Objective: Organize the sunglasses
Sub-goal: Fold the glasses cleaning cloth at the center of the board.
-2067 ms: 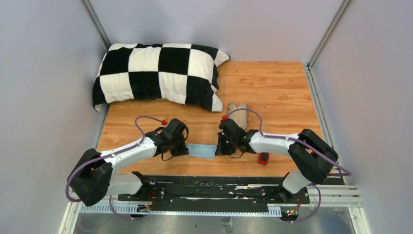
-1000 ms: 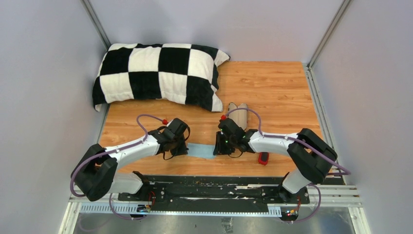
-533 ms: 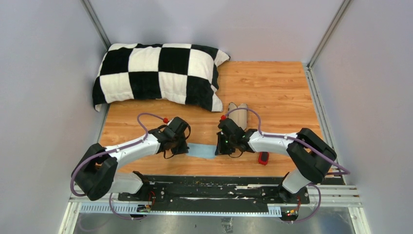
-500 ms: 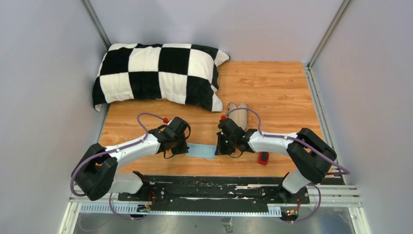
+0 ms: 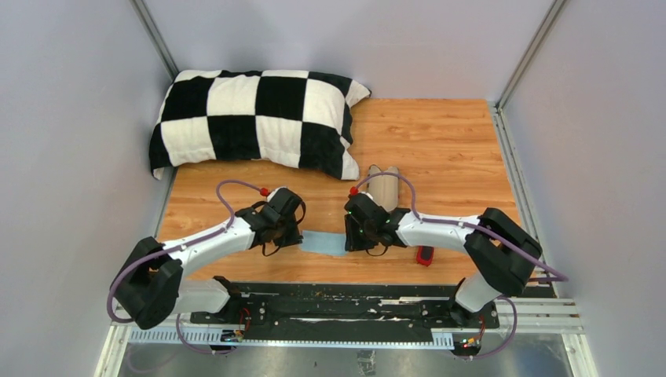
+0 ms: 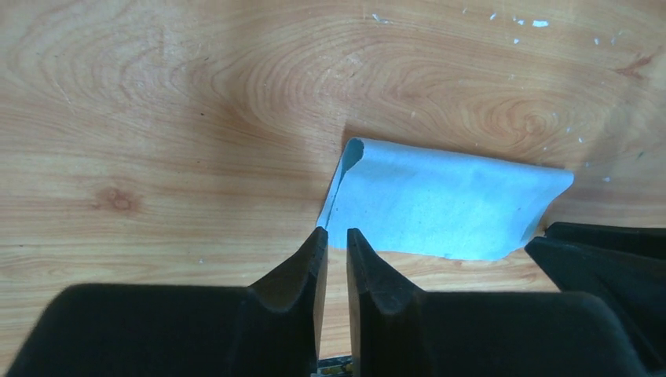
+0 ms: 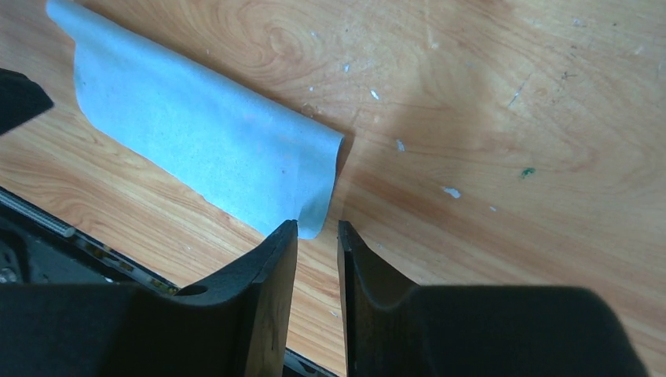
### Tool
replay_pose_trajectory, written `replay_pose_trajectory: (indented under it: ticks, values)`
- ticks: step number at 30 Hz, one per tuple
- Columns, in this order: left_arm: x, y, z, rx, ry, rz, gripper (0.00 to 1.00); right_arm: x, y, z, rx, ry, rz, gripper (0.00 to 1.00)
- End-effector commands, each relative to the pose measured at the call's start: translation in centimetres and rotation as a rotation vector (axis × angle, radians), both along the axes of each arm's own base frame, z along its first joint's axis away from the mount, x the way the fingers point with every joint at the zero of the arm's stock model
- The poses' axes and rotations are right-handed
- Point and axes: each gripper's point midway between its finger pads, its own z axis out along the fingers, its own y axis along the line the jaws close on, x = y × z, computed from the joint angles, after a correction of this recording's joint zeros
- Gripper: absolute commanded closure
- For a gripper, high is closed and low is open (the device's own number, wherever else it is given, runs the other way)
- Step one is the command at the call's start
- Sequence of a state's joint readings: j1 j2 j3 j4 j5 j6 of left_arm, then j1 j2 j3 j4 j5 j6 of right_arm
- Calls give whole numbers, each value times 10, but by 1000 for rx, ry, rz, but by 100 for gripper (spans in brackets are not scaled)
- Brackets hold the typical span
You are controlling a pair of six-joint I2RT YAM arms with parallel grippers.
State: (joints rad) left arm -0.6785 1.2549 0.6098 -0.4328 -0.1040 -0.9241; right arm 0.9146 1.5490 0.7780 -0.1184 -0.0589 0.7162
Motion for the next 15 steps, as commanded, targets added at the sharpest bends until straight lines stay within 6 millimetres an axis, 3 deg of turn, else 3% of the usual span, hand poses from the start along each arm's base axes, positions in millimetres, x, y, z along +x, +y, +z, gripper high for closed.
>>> replay_pose_trajectory:
  ticks: [1, 7, 15]
  values:
    - [6, 5, 10, 21, -60, -16, 74, -5, -15, -8, -145, -37, 27, 69]
    - [4, 4, 4, 0, -48, -52, 57, -6, -6, -9, -138, -27, 71, 81]
    - [4, -5, -10, 3, 10, -147, 53, -9, 7, -5, -150, -43, 140, 82]
